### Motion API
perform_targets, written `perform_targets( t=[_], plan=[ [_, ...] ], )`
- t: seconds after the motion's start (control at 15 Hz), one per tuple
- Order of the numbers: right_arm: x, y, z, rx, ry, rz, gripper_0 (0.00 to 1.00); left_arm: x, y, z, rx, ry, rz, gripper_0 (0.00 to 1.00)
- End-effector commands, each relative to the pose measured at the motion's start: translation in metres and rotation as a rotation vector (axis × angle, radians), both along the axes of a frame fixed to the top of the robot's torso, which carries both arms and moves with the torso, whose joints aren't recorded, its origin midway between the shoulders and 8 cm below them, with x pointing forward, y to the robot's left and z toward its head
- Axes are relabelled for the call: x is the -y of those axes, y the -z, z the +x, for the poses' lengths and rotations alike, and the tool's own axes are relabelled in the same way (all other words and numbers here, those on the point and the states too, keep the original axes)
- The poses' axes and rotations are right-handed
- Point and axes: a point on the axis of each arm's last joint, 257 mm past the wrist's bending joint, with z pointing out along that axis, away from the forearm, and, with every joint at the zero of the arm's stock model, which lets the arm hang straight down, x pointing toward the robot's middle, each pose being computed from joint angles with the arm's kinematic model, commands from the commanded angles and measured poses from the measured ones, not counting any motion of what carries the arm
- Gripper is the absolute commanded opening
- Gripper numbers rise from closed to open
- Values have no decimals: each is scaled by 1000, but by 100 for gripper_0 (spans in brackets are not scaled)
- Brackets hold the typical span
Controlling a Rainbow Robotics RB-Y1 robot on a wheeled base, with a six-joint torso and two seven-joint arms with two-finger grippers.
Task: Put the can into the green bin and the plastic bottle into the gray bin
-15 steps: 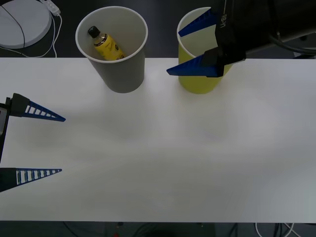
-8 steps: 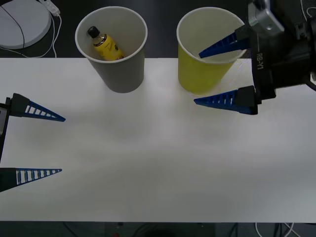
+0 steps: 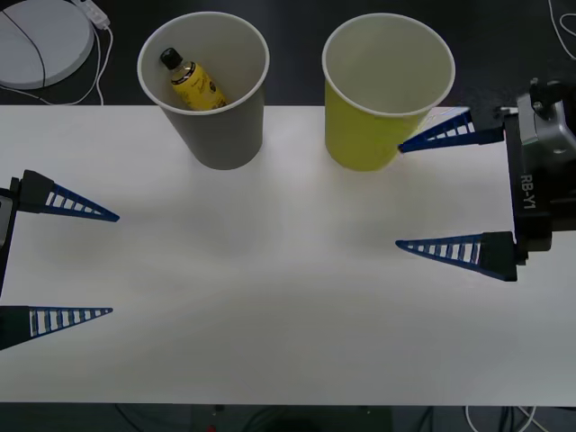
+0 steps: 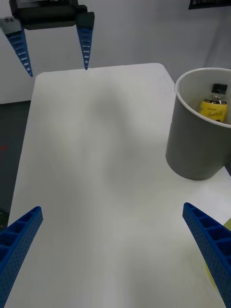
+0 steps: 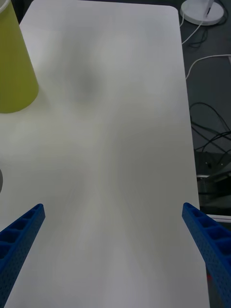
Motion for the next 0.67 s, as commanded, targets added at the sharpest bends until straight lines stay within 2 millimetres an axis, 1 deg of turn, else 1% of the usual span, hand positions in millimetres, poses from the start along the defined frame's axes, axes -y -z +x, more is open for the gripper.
perform_targets(
  t=[0.07,0.27,0.4,0.67],
  plan=[
    [10,11,-9,17,-17,7,100,0,0,0,0,0,0,100],
    [20,23,-15,33,-27,5,100,0,0,0,0,0,0,100],
    [28,28,-19,30,-32,1,100,0,0,0,0,0,0,100],
    [35,35,-27,3,-58,-9,100,0,0,0,0,0,0,100]
  ],
)
